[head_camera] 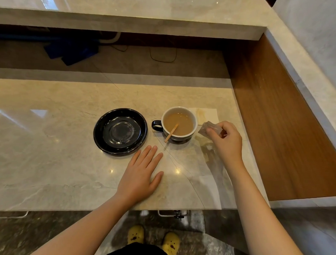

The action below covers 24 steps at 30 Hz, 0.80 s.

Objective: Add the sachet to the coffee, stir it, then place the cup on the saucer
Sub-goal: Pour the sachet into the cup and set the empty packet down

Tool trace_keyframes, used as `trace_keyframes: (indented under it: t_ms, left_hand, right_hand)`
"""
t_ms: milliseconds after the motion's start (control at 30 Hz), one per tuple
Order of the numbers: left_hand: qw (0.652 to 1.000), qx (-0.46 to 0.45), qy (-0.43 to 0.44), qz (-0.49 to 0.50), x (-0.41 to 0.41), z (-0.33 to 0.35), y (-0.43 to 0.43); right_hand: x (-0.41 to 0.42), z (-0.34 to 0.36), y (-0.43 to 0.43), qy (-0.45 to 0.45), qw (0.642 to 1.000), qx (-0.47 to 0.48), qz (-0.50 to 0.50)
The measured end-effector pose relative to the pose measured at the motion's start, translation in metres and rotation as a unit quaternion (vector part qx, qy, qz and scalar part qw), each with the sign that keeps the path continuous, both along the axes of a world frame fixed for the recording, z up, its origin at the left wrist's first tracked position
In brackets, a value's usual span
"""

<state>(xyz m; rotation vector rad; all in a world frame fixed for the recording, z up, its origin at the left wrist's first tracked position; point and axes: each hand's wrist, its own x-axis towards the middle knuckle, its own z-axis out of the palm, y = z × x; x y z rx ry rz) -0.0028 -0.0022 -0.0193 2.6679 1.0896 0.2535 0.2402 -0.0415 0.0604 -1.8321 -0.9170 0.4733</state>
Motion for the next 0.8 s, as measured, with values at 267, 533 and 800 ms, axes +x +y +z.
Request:
trace_keyframes:
  t_ms: [267,533,800]
  left_hand:
    - [1.0,-0.003,-0.006,0.003,0.001,0.001,-0.001]
    - [1.0,0.01,-0.007,-0.005,0.001,0.001,-0.001]
    - [1.0,0.012,-0.007,-0.006,0.0,0.001,-0.001]
  right_hand:
    - [0.003,-0.012,-0.031,-0.052,0.997,-0.044,-0.029]
    - [0.004,-0.001,-0.06,-0.042,0.996,-0.042,-0.072]
    - [0.008,-0.003,-0.082,-0.174,0.975,-0.116,-0.071]
